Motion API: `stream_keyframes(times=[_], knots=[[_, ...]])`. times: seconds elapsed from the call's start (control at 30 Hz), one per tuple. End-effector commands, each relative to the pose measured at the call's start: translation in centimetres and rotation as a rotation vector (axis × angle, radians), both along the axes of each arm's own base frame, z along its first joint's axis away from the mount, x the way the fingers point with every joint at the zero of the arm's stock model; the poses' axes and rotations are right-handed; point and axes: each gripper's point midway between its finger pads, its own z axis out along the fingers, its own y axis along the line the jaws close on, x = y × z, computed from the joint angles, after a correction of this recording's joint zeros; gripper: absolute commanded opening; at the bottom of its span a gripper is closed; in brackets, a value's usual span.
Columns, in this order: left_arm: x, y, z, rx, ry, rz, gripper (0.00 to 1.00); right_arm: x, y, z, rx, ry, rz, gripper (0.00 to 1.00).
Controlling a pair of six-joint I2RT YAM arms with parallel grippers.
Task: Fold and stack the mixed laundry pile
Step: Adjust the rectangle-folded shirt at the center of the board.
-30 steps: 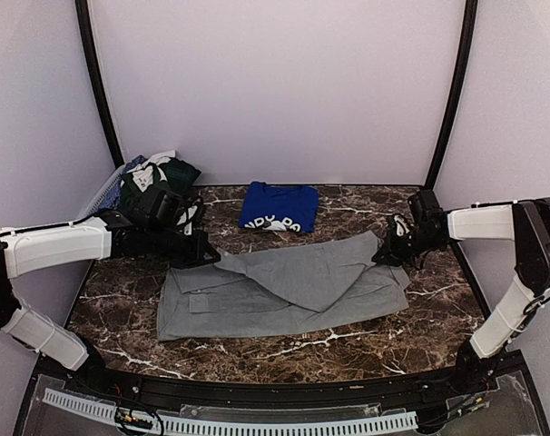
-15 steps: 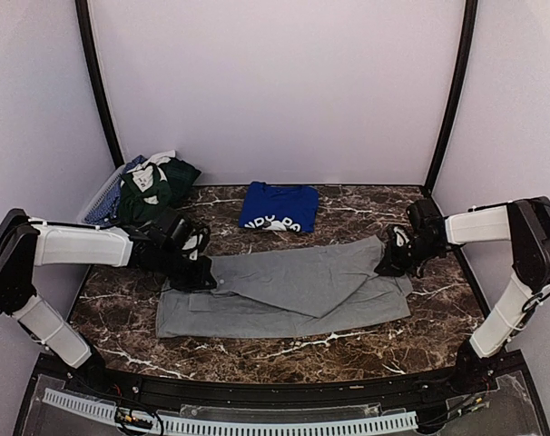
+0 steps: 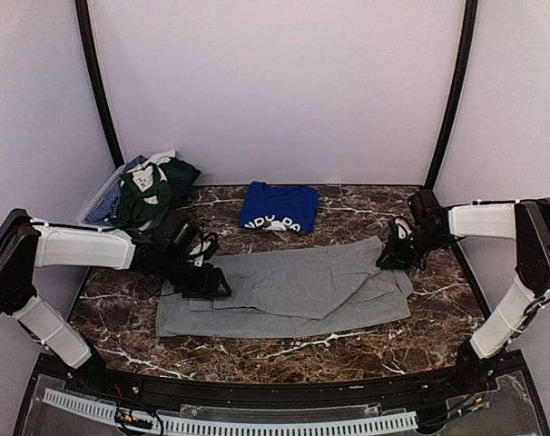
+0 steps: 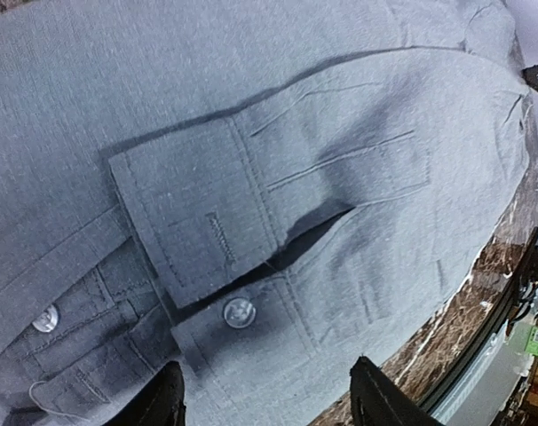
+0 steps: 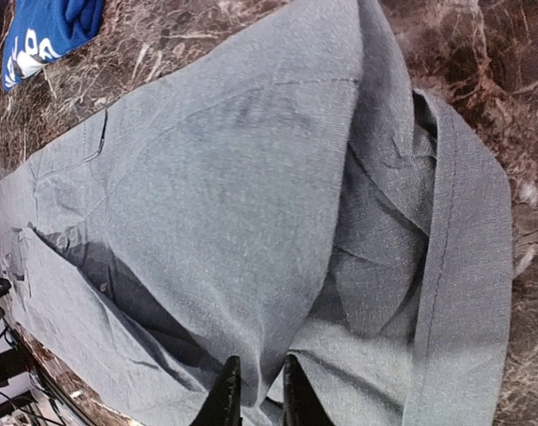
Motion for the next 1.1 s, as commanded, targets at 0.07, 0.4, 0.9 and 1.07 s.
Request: stream_keyframes(times=[0.07,0.4,0.9,1.07], knots=[[2.1,1.2,1.6,-0.026,-0.039,0.103,0.60,1.2,-1.1,3.8,-0.070,-0.099,-0.009,0.21],[4.7,0.4,-0.5,0.021,-0.042,0.109,0.53,3.1,1.6,5.8,0.067,-0.160,0.058,0.35],[5.1,-1.2,0.2,-0.025,-0.050,0.077,0.11,2.8,3.1,-0.9,0.051,-0.008,0.086,0.32],[5.1,-0.6,3.7,-0.039,-0.121,0.083,0.00,2.5,2.8,-0.8,0.031,-0.010,0.089,0.31]])
